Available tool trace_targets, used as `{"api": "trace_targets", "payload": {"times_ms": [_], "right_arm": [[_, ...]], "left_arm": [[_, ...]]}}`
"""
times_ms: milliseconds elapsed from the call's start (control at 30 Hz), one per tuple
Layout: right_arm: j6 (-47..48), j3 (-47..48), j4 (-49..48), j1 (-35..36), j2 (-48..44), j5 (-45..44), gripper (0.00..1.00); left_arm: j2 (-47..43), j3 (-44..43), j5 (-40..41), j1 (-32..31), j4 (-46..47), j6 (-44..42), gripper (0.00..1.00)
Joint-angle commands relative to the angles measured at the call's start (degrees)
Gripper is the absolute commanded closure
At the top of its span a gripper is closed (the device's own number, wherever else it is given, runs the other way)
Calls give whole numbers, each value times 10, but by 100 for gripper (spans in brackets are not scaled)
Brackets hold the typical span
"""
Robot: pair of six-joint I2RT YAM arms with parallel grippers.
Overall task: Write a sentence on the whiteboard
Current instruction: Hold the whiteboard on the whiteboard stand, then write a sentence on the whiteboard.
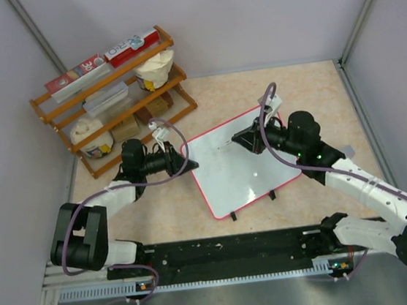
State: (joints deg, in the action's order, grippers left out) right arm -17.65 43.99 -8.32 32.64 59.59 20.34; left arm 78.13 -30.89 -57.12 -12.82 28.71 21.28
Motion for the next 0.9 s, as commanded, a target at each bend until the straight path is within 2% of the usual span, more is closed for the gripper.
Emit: {"api": "trace_targets", "payload": {"times_ms": [0,367,533,867], "right_arm": [[23,28,-62,21,15,13,100],[53,49,-105,60,56,-5,100],[62,58,-124,81,74,-44,100],[53,93,-101,97,117,-116,100]], "left_arm": [[8,-12,-8,2,21,-10,76],[4,-17,-4,2,-1,-24,100],[8,-18,-5,2,-1,-26,100],[19,-19,-6,2,2,-26,100]]}}
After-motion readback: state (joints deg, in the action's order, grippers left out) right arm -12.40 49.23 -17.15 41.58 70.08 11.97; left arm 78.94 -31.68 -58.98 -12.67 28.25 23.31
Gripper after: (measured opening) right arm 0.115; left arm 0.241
